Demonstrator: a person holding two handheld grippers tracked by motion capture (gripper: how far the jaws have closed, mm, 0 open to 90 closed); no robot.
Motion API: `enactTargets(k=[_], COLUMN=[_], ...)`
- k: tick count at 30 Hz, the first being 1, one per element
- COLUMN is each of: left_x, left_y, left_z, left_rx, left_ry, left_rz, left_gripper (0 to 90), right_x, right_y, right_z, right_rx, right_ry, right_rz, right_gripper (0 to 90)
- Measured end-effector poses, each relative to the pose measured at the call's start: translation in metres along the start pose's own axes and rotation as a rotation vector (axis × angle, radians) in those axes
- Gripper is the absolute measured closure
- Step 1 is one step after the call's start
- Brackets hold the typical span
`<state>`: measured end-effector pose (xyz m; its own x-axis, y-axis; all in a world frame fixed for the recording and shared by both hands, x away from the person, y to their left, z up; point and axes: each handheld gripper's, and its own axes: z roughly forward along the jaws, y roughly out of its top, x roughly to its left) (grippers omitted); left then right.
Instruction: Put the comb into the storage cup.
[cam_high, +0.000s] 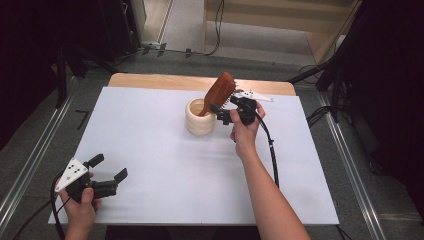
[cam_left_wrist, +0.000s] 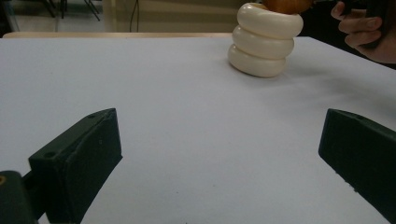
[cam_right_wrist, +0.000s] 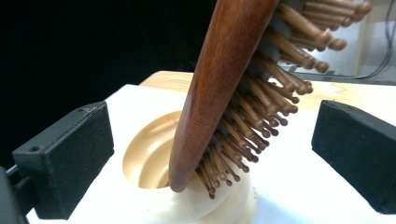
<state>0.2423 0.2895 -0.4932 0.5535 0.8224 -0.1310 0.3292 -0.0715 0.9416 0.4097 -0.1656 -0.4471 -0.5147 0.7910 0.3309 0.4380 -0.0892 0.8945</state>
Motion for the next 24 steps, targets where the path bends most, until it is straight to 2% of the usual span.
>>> enactTargets(k=[6,16,24], left_x=[0.0,0.0,0.0], left_y=[0.0,0.0,0.0], left_z=[0.0,0.0,0.0], left_rx=[-0.003,-0.002,-0.002], left_ry=[-0.001,0.0,0.0], left_rz=[-0.001,0.002,0.003], left_gripper=[0.0,0.0,0.0], right_x=[0.003,0.006,0.005], right_y=[0.002,0.003,-0.001], right_z=[-0.005,-0.019,-0.034], right_rx=[0.004,0.006,0.008], right_ry=[-0.014,-0.043,-0.051], right_rz=[-0.029,-0.105,-0.132], right_gripper=[0.0,0.0,0.0])
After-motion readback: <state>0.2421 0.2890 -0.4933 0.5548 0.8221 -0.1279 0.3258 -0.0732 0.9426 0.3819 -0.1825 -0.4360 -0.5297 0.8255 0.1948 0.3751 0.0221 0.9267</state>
